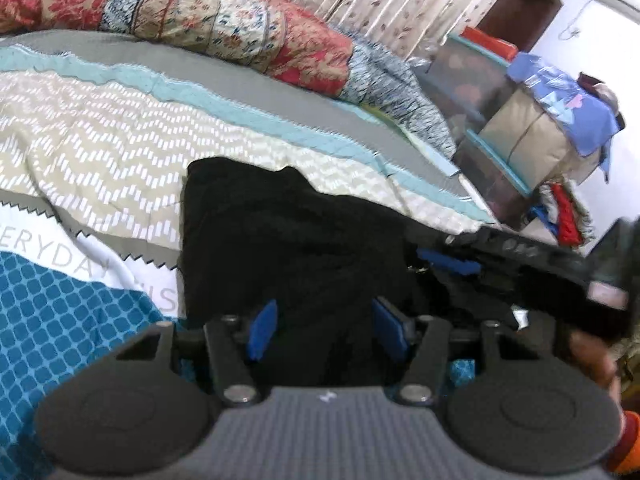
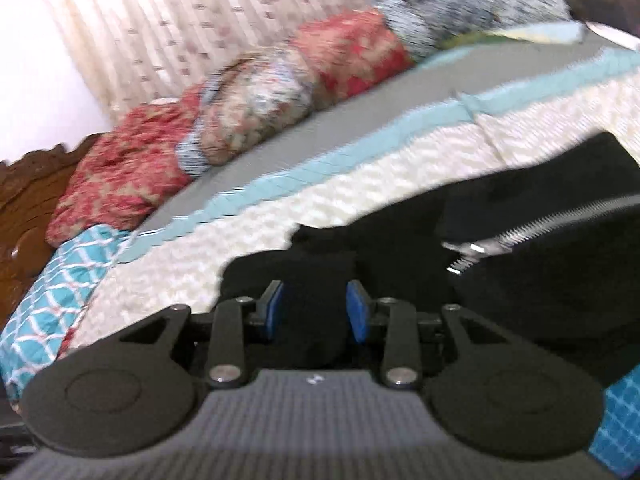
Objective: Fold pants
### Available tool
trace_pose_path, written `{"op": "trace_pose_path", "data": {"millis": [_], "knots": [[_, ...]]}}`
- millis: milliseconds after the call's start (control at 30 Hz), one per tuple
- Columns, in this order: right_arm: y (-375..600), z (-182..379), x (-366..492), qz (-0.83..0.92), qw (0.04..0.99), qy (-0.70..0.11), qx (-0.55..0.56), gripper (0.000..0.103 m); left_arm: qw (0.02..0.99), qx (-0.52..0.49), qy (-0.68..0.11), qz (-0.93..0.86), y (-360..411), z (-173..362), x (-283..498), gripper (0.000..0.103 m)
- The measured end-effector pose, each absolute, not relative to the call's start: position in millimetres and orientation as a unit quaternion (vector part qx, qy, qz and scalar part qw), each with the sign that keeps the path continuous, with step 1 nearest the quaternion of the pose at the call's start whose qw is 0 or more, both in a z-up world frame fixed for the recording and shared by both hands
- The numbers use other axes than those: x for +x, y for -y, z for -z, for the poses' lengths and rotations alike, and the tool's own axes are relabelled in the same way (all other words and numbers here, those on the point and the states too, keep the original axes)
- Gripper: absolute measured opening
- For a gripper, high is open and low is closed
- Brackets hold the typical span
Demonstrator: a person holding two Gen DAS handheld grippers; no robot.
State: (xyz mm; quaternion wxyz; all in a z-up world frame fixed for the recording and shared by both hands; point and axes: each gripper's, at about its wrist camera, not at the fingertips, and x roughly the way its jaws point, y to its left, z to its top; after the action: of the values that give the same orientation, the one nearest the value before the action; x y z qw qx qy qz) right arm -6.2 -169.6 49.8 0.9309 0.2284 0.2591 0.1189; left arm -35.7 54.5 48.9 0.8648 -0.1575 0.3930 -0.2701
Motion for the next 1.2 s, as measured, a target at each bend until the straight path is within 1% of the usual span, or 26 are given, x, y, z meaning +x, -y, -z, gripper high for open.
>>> {"op": "trace_pose_path", "data": {"millis": [100,167,200,233,300,400,500,533,600,833,967,1033,1067,1133,1200], "knots": [[158,-43,1,-0.150,0.923,-0.274,0.223,0.038,0.861,-0.140,-0.419,0.252,-50,-35,-30,0.052],[152,-25,14,-0.152,0.908,-0.318,0.227,0.037,0.861,-0.132,-0.424,0.248,-49,-27,-29,0.052],[150,-9,21,-0.141,0.900,-0.348,0.223,0.032,0.860,-0.128,-0.427,0.248,-49,-24,-28,0.052],[152,2,22,-0.137,0.897,-0.350,0.231,0.029,0.860,-0.125,-0.429,0.248,-48,-22,-27,0.052],[158,4,22,-0.137,0.897,-0.343,0.243,0.024,0.861,-0.116,-0.430,0.246,-45,-21,-25,0.052],[161,-4,27,-0.139,0.894,-0.353,0.239,0.025,0.861,-0.108,-0.434,0.241,-42,-23,-26,0.052],[173,-8,17,-0.151,0.885,-0.351,0.265,0.030,0.863,-0.114,-0.431,0.239,-42,-33,-28,0.052],[179,-11,14,-0.153,0.882,-0.348,0.278,0.036,0.863,-0.120,-0.428,0.240,-44,-37,-29,0.053],[190,-19,4,-0.149,0.884,-0.332,0.293,0.043,0.865,-0.133,-0.419,0.243,-48,-47,-31,0.053],[259,-46,-36,-0.102,0.904,-0.251,0.330,0.045,0.870,-0.159,-0.384,0.266,-44,-76,-29,0.054],[304,-51,-61,-0.035,0.912,-0.202,0.355,0.047,0.865,-0.150,-0.400,0.265,-27,-68,-18,0.054],[326,-48,-73,0.004,0.911,-0.182,0.369,0.057,0.856,-0.145,-0.422,0.262,-19,-55,-12,0.054],[336,-44,-79,0.025,0.908,-0.176,0.378,0.059,0.851,-0.135,-0.440,0.254,-14,-46,-9,0.054],[355,-36,-87,0.062,0.900,-0.170,0.397,0.060,0.841,-0.119,-0.473,0.233,-9,-26,-2,0.053],[368,-30,-93,0.093,0.893,-0.169,0.406,0.060,0.840,-0.136,-0.470,0.234,-14,-25,-2,0.053]]}}
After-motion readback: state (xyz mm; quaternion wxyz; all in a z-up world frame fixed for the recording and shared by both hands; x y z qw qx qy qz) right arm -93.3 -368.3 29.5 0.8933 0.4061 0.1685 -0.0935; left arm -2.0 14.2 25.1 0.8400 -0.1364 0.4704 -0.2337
